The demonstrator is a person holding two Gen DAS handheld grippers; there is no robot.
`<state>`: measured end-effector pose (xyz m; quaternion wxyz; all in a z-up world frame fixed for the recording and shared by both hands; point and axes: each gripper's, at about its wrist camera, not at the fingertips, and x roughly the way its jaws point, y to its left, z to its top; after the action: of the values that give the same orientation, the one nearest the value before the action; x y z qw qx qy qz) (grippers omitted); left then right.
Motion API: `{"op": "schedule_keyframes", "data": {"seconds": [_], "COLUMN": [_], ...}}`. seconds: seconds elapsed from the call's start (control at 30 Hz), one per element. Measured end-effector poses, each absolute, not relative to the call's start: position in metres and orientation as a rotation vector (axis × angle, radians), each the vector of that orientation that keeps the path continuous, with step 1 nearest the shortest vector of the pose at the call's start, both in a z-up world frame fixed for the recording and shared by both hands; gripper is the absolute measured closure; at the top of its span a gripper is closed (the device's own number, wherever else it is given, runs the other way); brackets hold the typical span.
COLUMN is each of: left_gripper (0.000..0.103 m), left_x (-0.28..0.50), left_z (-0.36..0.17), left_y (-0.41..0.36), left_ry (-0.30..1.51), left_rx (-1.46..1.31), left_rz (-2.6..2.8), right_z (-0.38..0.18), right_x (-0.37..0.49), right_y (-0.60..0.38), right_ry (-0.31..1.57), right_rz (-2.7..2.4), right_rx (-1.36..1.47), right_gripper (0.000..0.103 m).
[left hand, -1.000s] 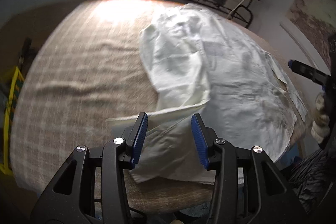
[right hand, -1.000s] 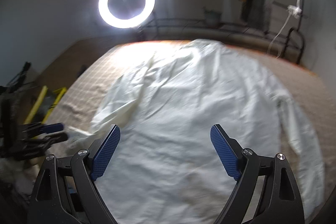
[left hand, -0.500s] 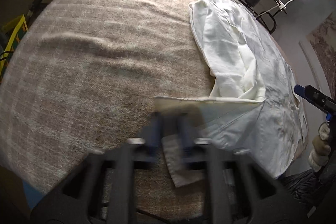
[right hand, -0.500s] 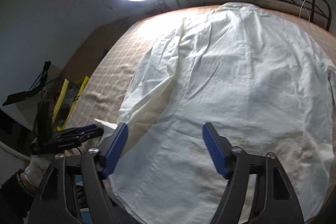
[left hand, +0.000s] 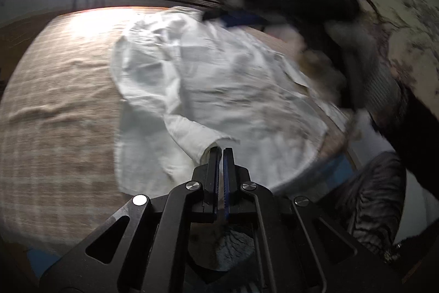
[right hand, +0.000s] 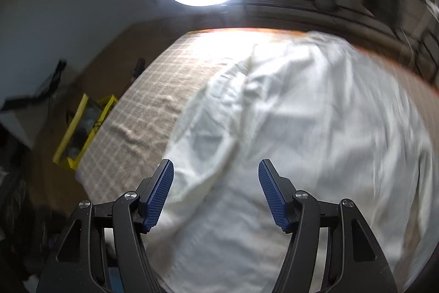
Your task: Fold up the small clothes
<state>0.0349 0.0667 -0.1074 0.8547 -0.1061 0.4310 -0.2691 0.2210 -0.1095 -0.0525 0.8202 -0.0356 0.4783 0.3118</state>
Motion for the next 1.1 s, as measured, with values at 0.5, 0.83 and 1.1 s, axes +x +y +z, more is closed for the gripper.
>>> {"op": "schedule_keyframes", "data": {"seconds": [0.5, 0.83, 1.1], "left_gripper": [0.073, 0.070, 0.070], "left_x": [0.026, -0.018, 0.024], "left_z": [-0.132, -0.108, -0.162], "left_y": [0.072, 0.056, 0.083], "left_ry": [0.938, 0.936, 1.095], "left_rx": [-0.410, -0.292, -0.382], "left_rz": [-0.514, -0.681, -0.371], "right_z": [-0.162, -0.161, -0.147], "right_x": [0.299, 0.311, 0.315], "right_y": [0.052, 0.012, -0.005], "right_ry": [1.232, 1.259, 1.248], "right_rz": [0.633, 0.627, 0.662], "right_rx": [-0.400, -0.339, -0.268], "right_gripper": [0.039, 0.098, 0.098]}}
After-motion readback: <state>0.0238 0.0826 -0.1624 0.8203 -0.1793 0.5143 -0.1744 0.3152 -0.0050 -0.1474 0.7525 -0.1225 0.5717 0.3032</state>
